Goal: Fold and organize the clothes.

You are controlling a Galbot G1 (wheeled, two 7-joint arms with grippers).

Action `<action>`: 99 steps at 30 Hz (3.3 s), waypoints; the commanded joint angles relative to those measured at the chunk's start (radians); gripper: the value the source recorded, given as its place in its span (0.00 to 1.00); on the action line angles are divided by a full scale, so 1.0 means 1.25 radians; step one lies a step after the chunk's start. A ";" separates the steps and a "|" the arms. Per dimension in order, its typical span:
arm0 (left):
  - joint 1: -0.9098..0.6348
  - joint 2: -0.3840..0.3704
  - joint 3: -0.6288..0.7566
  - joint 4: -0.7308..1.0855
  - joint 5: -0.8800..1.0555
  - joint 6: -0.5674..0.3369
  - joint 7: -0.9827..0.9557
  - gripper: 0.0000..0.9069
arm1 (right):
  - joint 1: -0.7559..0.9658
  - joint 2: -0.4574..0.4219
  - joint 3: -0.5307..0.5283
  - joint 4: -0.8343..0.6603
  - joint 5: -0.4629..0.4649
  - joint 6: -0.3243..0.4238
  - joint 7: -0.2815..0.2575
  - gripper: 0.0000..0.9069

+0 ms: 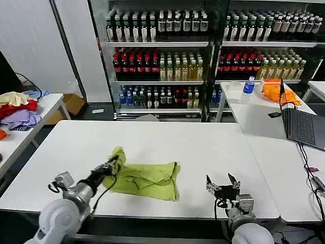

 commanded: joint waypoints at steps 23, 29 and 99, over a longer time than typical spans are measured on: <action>-0.127 -0.152 0.263 0.118 0.122 -0.006 0.033 1.00 | 0.008 0.007 0.000 -0.010 -0.001 -0.002 0.000 1.00; -0.106 -0.133 0.266 0.055 0.105 -0.015 0.057 1.00 | 0.011 0.011 -0.008 -0.010 -0.005 -0.004 0.001 1.00; -0.081 -0.063 0.049 0.262 -0.199 0.077 0.116 0.02 | -0.048 0.017 0.030 0.033 -0.007 -0.004 -0.002 1.00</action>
